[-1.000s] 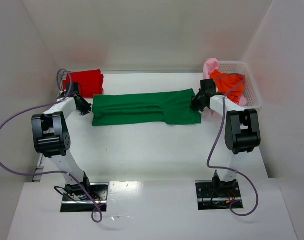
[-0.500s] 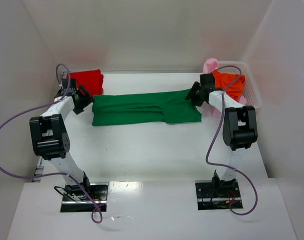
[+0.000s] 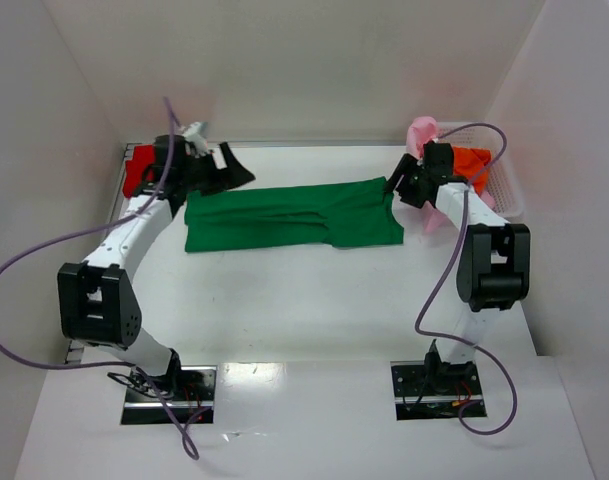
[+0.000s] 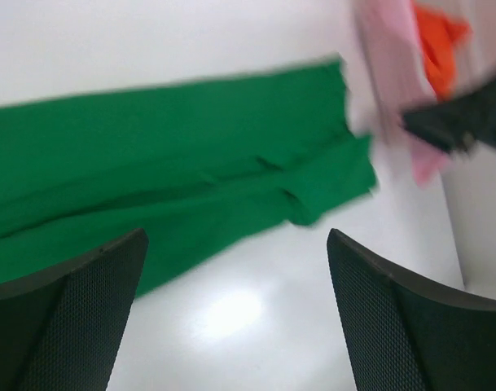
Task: Fold and stack the t-shirts
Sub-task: Fold the other side of the tshirt into a rectangle
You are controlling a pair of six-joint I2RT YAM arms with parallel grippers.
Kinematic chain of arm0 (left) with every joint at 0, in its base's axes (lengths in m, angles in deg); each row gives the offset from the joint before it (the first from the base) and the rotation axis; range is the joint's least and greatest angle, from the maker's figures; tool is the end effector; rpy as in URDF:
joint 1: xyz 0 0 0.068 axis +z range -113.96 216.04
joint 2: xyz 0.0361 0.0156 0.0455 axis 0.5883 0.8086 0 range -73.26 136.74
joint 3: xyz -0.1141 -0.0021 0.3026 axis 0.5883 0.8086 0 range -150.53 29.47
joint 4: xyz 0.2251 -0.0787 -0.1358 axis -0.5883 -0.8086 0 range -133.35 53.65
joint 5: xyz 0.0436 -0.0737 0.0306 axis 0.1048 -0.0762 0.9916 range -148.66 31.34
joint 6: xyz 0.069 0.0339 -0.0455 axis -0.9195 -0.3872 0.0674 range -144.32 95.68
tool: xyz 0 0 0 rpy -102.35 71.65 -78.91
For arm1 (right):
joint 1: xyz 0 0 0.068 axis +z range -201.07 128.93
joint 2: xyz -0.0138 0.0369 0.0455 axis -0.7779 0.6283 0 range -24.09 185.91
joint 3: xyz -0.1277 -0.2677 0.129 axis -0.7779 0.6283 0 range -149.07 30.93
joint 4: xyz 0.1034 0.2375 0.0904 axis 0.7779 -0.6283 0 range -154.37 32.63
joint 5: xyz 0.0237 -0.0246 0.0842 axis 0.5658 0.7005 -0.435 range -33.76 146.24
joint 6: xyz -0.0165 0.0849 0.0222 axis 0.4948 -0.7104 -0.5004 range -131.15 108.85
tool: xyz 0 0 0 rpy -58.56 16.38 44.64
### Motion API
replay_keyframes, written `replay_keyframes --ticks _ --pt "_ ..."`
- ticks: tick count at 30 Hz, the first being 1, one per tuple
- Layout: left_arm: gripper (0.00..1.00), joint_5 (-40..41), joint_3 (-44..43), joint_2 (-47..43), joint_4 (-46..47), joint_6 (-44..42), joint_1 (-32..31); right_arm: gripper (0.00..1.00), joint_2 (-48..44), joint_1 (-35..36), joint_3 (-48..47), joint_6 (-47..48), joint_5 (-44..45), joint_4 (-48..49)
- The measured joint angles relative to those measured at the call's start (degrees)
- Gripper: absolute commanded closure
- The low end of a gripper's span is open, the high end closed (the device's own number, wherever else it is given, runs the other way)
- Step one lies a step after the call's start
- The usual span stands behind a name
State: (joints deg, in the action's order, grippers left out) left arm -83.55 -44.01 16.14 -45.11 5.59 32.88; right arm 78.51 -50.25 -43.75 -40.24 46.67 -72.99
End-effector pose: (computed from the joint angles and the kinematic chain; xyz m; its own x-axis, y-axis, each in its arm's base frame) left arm 0.4124 -0.0565 0.3552 -0.5767 -0.4212 -0.7000 0.1665 0.7782 -0.6055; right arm 0.4560 0.0198 0.2488 -0.6673 0.4699 -0.5779 0.2172 0.8649 0.4525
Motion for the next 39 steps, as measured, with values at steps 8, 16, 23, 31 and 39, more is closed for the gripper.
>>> replay_keyframes --ticks 8,16,23,31,39 --pt "0.02 -6.69 1.95 5.27 4.10 0.43 -17.56 0.32 -7.16 -1.19 9.92 0.75 -0.60 0.00" --pt "0.05 -7.30 1.92 14.10 9.43 3.59 -22.44 0.36 -8.10 -1.19 14.15 1.78 -3.04 0.27" --pt "0.05 -6.91 -0.94 22.99 11.10 5.95 -25.06 0.38 -7.51 -1.19 15.65 2.23 -4.90 1.26" --pt "0.05 -5.83 -6.52 28.13 12.49 6.81 -25.20 0.43 -3.25 -0.85 15.81 3.02 -6.70 2.50" --pt "0.05 -5.16 -8.82 32.30 14.34 8.28 -25.14 0.51 -1.74 -0.23 15.83 3.07 -6.87 2.40"
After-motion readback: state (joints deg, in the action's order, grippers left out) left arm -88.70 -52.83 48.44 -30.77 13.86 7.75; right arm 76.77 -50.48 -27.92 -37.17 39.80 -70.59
